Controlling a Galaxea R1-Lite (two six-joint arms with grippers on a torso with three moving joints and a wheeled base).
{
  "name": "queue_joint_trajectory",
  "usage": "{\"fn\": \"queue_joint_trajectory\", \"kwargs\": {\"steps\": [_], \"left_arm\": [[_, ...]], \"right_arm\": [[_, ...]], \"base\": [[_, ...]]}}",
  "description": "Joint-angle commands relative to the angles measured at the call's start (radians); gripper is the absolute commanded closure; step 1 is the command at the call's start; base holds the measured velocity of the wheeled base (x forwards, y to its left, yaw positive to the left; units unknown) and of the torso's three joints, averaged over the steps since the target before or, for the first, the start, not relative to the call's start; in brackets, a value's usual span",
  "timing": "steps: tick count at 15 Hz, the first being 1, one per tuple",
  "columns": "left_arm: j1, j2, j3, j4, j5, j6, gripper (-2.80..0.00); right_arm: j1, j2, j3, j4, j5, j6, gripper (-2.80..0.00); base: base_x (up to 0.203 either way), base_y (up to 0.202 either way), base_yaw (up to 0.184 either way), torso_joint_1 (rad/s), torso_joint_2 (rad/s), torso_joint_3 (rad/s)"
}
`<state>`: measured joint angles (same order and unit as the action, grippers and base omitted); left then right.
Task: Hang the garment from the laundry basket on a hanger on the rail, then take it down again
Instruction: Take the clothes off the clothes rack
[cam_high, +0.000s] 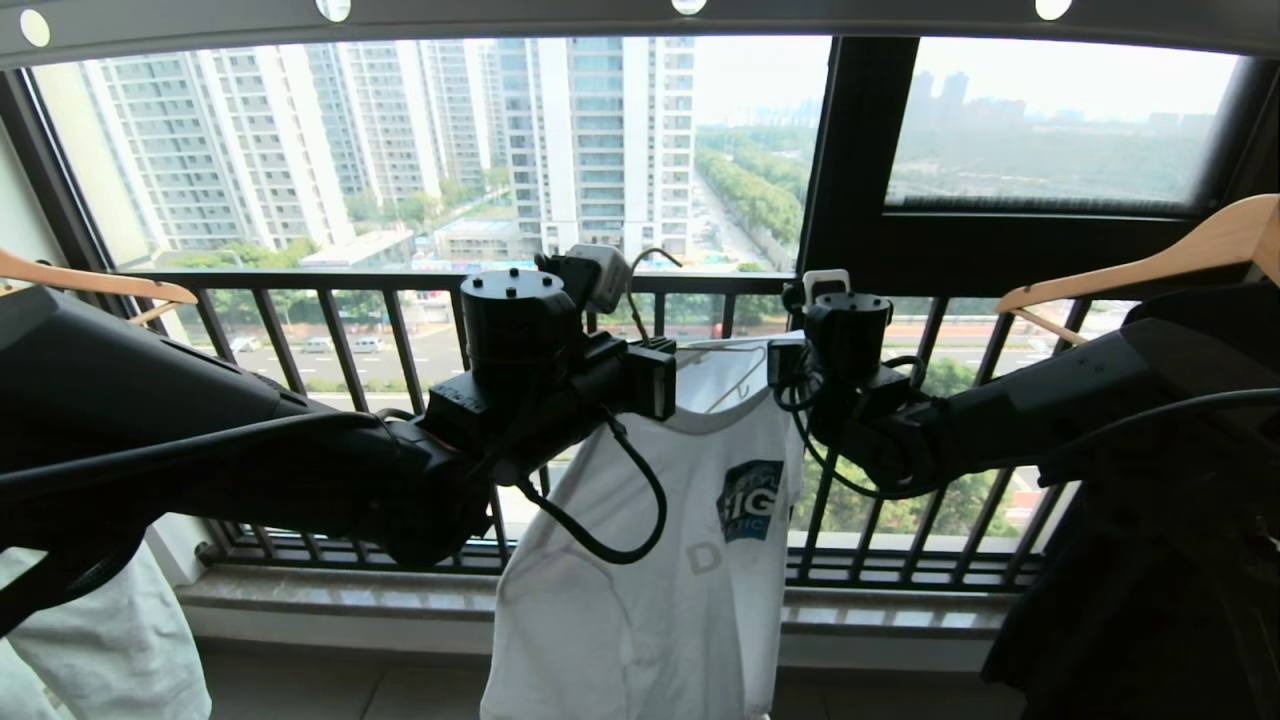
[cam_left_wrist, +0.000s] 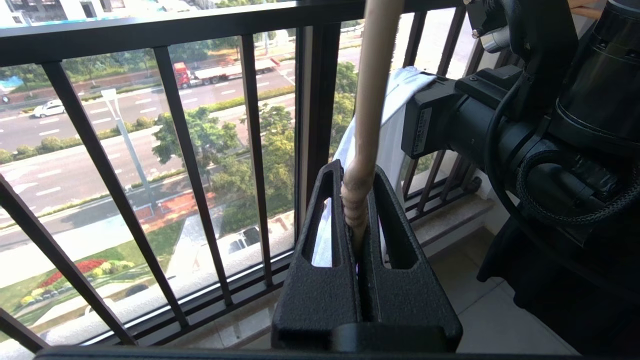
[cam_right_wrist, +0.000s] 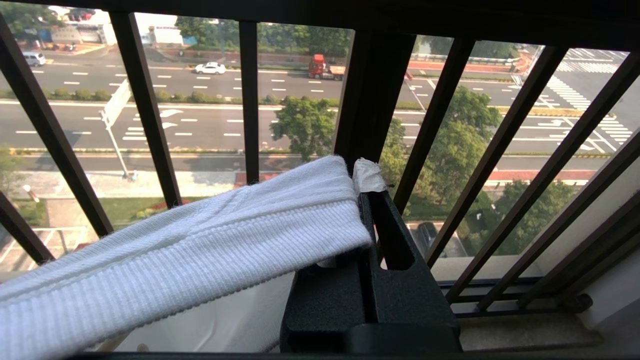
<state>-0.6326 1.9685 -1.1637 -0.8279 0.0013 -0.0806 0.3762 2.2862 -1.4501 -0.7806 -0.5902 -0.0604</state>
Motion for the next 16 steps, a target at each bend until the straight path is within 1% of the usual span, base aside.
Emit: {"fn": "queue_joint_trajectory", "kwargs": {"steps": [1, 7, 11, 16], "left_arm": [[-0.001, -0.007, 0.007, -0.010, -0.001, -0.002, 0.00], [-0.001, -0.033, 0.029, -0.010, -0.009, -0.004, 0.00], [-0.003, -0.040, 0.043, -0.010, -0.010, -0.001, 0.00], [-0.003, -0.056, 0.050, -0.017, -0.012, -0.002, 0.00]], "right_arm": [[-0.005, 0.037, -0.015, -0.003, -0.002, 0.000, 0.00], [-0.031, 0.083, -0.072, -0.005, 0.000, 0.002, 0.00], [-0.077, 0.085, -0.112, -0.001, 0.000, 0.004, 0.00], [-0.093, 0.097, -0.119, 0.001, 0.001, 0.003, 0.00]], "base": [[0.000, 0.000, 0.000, 0.000, 0.00, 0.000], [0.000, 0.000, 0.000, 0.000, 0.00, 0.000], [0.000, 0.000, 0.000, 0.000, 0.00, 0.000], [0.000, 0.000, 0.000, 0.000, 0.00, 0.000]]}}
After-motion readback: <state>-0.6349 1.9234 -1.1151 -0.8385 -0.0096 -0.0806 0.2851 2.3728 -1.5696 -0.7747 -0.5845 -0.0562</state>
